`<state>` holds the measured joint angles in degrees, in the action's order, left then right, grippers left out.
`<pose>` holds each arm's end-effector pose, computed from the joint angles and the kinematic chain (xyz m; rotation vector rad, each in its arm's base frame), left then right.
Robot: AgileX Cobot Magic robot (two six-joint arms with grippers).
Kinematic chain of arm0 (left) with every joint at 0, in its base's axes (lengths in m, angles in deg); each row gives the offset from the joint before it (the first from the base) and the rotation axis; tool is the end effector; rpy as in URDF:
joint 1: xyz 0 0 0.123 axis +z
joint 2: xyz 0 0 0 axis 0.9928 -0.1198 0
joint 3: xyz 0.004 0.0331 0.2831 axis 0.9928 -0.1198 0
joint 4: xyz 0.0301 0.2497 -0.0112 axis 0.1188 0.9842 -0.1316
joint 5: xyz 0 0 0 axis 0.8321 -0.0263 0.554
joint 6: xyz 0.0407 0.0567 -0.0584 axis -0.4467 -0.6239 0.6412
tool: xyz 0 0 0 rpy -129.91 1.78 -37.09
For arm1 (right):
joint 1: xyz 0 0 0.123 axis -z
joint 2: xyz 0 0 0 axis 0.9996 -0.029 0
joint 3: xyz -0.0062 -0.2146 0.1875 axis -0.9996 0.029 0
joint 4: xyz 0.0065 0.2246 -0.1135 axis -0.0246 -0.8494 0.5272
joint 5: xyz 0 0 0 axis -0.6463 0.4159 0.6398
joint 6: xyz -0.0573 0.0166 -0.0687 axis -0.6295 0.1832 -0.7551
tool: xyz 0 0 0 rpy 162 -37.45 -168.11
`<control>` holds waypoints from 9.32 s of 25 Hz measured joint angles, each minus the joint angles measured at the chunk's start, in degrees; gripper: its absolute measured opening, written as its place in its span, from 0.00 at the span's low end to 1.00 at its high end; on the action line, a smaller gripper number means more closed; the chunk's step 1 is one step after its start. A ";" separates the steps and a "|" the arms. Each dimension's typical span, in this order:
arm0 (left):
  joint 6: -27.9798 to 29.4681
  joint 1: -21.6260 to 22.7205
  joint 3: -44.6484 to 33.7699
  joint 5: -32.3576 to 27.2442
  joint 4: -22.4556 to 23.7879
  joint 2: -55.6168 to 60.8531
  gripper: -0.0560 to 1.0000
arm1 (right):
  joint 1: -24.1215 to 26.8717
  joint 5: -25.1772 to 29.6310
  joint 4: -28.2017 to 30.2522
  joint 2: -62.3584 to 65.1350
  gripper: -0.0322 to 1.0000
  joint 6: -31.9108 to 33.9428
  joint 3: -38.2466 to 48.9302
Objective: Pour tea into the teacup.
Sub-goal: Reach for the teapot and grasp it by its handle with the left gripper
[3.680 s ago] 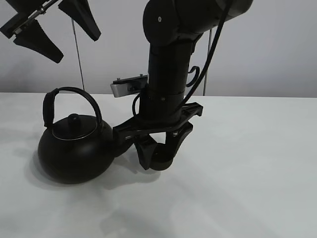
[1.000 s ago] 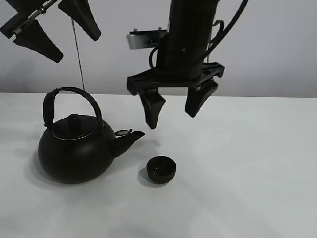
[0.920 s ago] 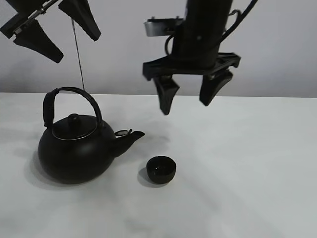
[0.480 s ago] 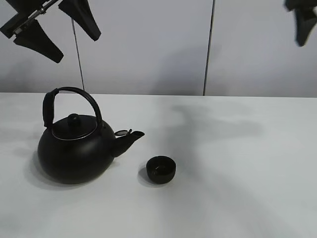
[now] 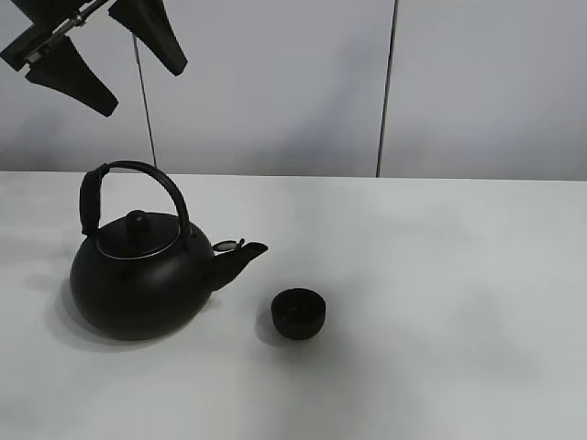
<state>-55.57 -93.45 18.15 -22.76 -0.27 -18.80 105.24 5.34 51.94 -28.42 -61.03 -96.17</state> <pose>0.3890 -0.1177 0.2936 0.3301 2.6939 -0.7912 0.1629 -0.0541 0.5140 0.2064 2.0420 -0.3101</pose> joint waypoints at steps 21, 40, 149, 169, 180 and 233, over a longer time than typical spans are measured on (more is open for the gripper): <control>0.00 0.00 0.00 0.00 0.00 0.00 0.65 | -10.50 6.30 -9.89 56.70 0.58 -2.84 41.79; 0.00 0.00 0.00 0.00 0.00 0.00 0.65 | -16.35 -1.46 -8.02 62.33 0.58 2.36 64.25; 27.23 8.39 -73.41 115.41 59.82 13.81 0.59 | -16.79 -0.84 -6.94 62.33 0.58 4.13 65.86; 25.88 8.39 -71.76 123.76 66.54 5.71 0.55 | -16.79 -0.85 -6.94 62.33 0.58 4.13 65.86; 25.74 7.83 -69.60 124.02 66.49 5.11 0.54 | -16.79 -0.85 -6.94 62.33 0.58 4.13 65.86; 21.41 5.13 -64.35 120.92 65.05 1.84 0.19 | -16.79 -0.86 -6.99 62.33 0.58 4.13 65.86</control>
<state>-34.15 -88.32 -46.21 98.16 64.78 -16.96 88.46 4.48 44.95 33.91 -56.91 -30.31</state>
